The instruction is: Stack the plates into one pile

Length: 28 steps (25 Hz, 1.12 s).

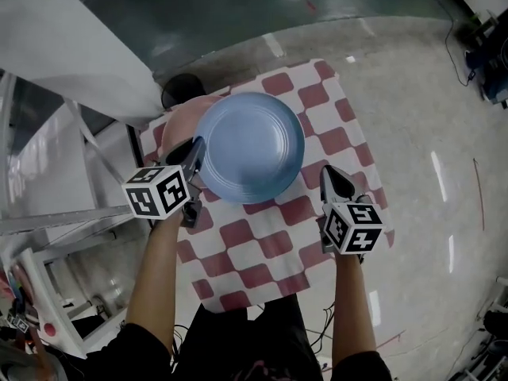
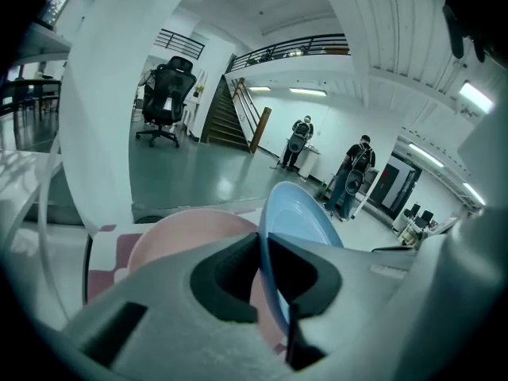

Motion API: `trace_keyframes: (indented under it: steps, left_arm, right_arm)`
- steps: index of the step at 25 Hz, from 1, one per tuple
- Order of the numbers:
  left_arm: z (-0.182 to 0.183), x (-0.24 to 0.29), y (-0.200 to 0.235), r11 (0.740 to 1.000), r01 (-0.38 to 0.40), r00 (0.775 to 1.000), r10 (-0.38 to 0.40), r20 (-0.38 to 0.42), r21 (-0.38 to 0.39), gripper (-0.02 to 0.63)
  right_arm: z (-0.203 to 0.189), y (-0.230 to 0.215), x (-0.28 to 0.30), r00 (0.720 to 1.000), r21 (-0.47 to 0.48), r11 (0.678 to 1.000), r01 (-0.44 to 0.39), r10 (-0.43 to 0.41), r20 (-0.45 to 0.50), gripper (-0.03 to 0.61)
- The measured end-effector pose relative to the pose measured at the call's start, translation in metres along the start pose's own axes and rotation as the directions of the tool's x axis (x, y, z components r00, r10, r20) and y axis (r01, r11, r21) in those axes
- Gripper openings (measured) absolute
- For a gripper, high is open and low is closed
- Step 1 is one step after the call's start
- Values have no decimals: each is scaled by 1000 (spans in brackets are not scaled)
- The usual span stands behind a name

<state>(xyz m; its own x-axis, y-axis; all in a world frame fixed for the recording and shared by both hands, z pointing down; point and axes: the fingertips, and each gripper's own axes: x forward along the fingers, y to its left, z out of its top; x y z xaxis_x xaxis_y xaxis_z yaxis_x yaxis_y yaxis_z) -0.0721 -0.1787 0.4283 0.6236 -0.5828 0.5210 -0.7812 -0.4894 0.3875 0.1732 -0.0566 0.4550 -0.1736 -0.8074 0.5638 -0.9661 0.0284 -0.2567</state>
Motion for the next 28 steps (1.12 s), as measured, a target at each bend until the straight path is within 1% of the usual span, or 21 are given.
trace_keyframes:
  steps: [5, 10, 14, 28]
  left_arm:
    - [5, -19, 34, 999, -41, 999, 41, 16, -28, 21]
    - [5, -29, 61, 996, -56, 998, 58, 22, -68, 21]
    - [4, -33, 80, 994, -68, 997, 70, 18, -85, 23]
    - [-3, -25, 118, 980, -80, 996, 84, 13, -181, 20]
  right_arm:
    - [4, 28, 18, 999, -26, 999, -36, 35, -19, 6]
    - [5, 52, 35, 998, -44, 997, -57, 55, -37, 5]
    - [6, 66, 45, 997, -52, 997, -64, 62, -48, 6]
    - [-2, 83, 70, 993, -65, 995, -82, 76, -92, 6]
